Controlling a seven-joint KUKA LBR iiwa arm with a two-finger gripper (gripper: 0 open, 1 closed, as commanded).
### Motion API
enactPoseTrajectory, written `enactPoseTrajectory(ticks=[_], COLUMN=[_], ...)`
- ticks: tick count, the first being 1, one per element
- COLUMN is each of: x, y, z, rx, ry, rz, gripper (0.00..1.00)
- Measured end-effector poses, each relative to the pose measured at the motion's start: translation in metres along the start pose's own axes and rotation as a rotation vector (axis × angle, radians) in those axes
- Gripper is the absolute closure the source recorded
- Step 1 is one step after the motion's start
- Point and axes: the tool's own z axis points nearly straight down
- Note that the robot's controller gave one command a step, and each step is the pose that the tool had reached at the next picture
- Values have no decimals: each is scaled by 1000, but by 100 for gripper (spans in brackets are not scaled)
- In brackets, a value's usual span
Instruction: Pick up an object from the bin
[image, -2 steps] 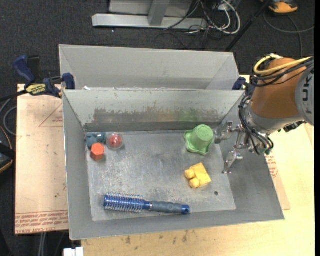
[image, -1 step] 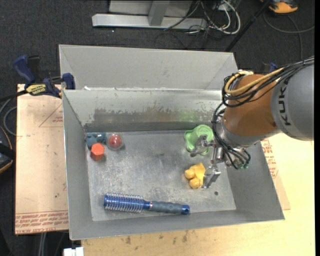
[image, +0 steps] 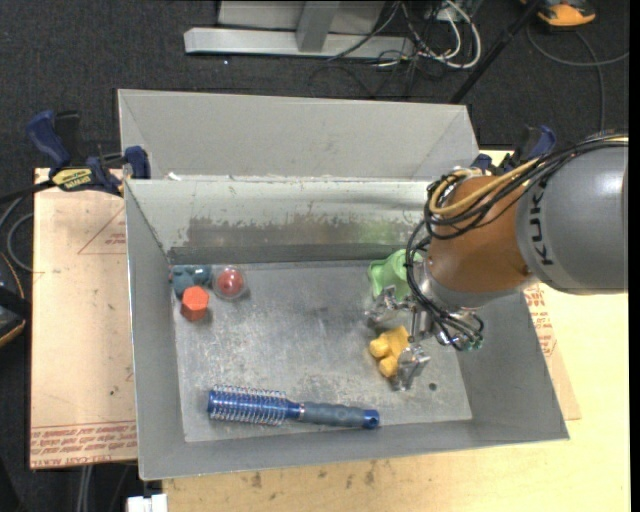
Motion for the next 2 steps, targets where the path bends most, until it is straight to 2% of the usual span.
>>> enactPoseTrajectory(ticks=[1,2], x=[-2,-3], y=[0,16], z=[-3,-87], rx=[2,0], ry=[-6,-2], rz=[-2,-1], gripper=[100,100])
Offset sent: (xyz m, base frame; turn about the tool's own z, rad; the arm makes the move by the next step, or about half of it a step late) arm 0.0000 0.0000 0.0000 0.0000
